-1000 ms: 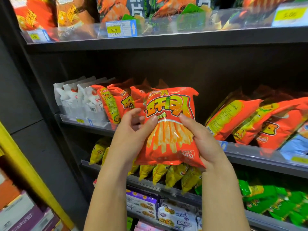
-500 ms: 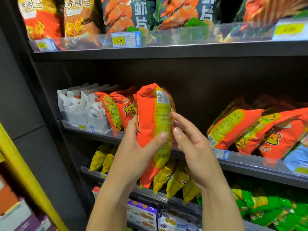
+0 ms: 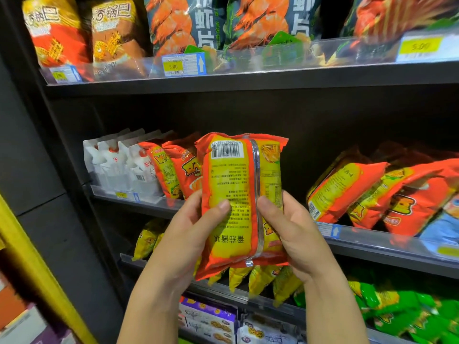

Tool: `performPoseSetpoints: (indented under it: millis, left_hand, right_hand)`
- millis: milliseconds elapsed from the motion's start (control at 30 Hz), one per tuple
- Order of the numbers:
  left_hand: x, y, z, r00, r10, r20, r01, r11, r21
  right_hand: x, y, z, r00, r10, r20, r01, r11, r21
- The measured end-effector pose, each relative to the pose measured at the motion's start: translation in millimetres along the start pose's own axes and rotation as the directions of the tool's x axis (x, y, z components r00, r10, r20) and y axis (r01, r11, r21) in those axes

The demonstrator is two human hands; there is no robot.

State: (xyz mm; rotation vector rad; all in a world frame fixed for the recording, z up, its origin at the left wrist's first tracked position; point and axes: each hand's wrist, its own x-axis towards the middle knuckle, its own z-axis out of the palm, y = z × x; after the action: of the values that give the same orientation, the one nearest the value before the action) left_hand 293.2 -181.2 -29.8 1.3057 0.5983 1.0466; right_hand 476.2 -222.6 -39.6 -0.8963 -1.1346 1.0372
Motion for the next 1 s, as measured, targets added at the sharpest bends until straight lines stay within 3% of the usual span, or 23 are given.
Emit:
performPoseSetpoints:
  millis: [167,300,400,500,567,633,833,1000]
  left_hand:
    - [5.6,0.0,7.1,0.999,0.034,0.000,-0.034,0.991,0.133]
    - [15.9,0.8,19.8,0.998,0.053,0.015,-0.055,0.989,0.140]
    - [28.9,-0.1,32.4,0.994,0.101,-0.043,-0.092,0.980,0.178]
    - [48.5,-5.8,46.5,0.980,0.160,-0.114,-0.129,0.961,0.244]
    - [63.7,-13.8,56.6,0.968,0.201,-0.153,-0.156,0.952,0.264]
    - [77.6,-22.1,68.0,0.953,0.237,-0.187,-0.173,0.936,0.306]
    - [117.6,-60.5,94.2,0.920,0.281,-0.272,-0.169,0.913,0.370]
    - [148.3,-85.7,103.6,0.857,0.361,-0.368,-0.132,0.844,0.520]
  right_hand:
    - [0.0,-3.4,-11.8,0.998,-0.021,-0.055,0.015,0.996,-0.091]
    - [1.9,-14.1,-27.5,0.995,-0.035,-0.090,0.016,0.979,-0.203]
    - [4.1,-28.4,-50.8,0.968,-0.113,-0.222,0.026,0.931,-0.363]
    - [3.8,-45.2,-80.4,0.837,-0.322,-0.441,-0.011,0.798,-0.602]
    - [2.9,-53.6,-99.6,0.720,-0.455,-0.524,-0.149,0.636,-0.757]
    - [3.6,-59.4,-114.9,0.649,-0.531,-0.544,-0.306,0.473,-0.826]
    - [21.1,-56.5,-134.0,0.726,-0.416,-0.548,-0.434,0.341,-0.834]
    - [33.2,-47.5,-141.4,0.738,-0.411,-0.535,-0.435,0.316,-0.843]
